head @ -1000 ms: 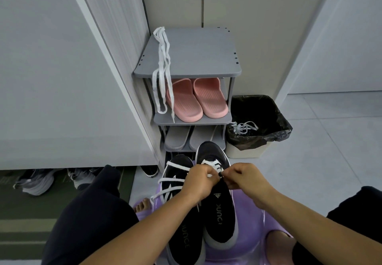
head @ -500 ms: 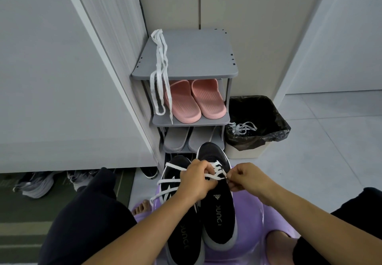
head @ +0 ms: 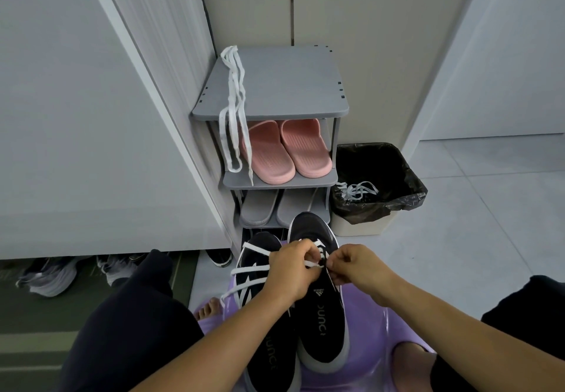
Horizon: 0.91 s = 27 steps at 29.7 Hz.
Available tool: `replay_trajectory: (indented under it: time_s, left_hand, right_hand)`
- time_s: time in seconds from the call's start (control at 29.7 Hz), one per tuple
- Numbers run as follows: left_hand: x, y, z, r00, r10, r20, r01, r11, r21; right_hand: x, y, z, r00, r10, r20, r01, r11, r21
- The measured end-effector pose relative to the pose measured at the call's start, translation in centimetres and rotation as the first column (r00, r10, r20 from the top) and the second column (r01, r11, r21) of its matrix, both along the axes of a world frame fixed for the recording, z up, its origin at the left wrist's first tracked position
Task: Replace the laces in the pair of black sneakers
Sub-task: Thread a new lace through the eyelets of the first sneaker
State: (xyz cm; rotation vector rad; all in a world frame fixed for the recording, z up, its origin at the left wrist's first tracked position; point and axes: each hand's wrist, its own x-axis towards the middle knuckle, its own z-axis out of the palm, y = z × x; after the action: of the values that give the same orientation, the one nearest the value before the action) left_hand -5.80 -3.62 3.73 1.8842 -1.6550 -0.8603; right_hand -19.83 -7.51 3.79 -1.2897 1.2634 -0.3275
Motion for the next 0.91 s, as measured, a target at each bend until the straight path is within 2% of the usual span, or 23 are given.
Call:
replay_trajectory:
  time_s: [0.07, 0.17, 0.27, 0.34, 0.4, 0.44, 0.51, 0.54, 0.61, 0.67, 0.78, 0.84, 0.91]
  left_hand:
    - [0.2, 0.1, -0.3, 1.0, -0.003, 0.014, 0.002, 1.0, 0.008]
    - [0.5, 0.0, -0.6, 1.0, 0.001, 0.001, -0.001, 1.0, 0.017]
    - [0.7, 0.2, -0.9, 1.0, 0.018, -0.021, -0.018, 1.0, 0.005]
    - [0.9, 0.3, -0.7, 0.993, 0.049, -0.111, -0.05, 0.999, -0.007]
    - [1.7, 0.0, 0.1, 0.945, 0.177, -0.275, -0.187, 0.982, -0.01]
    - [2.5, -0.4, 0.6, 0.905, 0.262, -0.336, -0.281, 0.96, -0.01]
    - [4.3, -1.1, 1.5, 0.827, 0.409, -0.387, -0.431, 0.902, 0.032]
    - [5.1, -1.3, 1.7, 0.802, 0.449, -0.393, -0.46, 0.885, 0.073]
    - [5.6, -1.1, 2.0, 0.808, 0.449, -0.382, -0.425, 0.893, 0.151]
    - [4.8, -0.4, 2.0, 0.89, 0.345, -0.298, -0.311, 0.938, 0.156]
    - [2.9, 0.7, 1.6, 0.992, 0.112, -0.051, -0.104, 0.984, 0.145]
    - [2.4, 1.2, 1.5, 0.998, 0.03, 0.054, -0.039, 0.984, 0.176]
    - [2.7, 1.4, 1.5, 0.996, 0.003, 0.092, -0.018, 0.987, 0.16]
  right_hand:
    - [-0.1, -0.3, 0.4, 0.999, -0.037, 0.018, 0.036, 0.999, 0.035]
    - [-2.6, -3.0, 1.1, 0.968, -0.248, 0.017, 0.248, 0.968, 0.039]
    - [-8.0, -7.1, 0.7, 0.845, -0.508, -0.164, 0.501, 0.861, -0.087]
    - [-10.2, -8.0, -0.3, 0.76, -0.55, -0.348, 0.519, 0.834, -0.185]
    - [-9.4, -7.2, -1.0, 0.739, -0.455, -0.498, 0.343, 0.889, -0.302]
    - [-8.1, -6.1, -1.2, 0.777, -0.353, -0.521, 0.18, 0.918, -0.354]
    - [-5.0, -3.7, -0.7, 0.913, -0.071, -0.402, -0.102, 0.915, -0.392]
    - [-3.5, -2.5, -0.2, 0.934, 0.098, -0.342, -0.228, 0.903, -0.364]
    - [-1.7, -1.3, -0.1, 0.893, 0.323, -0.313, -0.426, 0.829, -0.362]
    - [-1.1, -1.1, -0.5, 0.86, 0.346, -0.376, -0.489, 0.769, -0.412]
    - [-0.9, -0.8, -0.4, 0.791, 0.321, -0.52, -0.577, 0.674, -0.461]
    - [-1.4, -1.3, 0.0, 0.658, 0.206, -0.724, -0.663, 0.613, -0.429]
    - [-3.4, -2.2, 0.3, 0.429, 0.06, -0.901, -0.7, 0.653, -0.29]
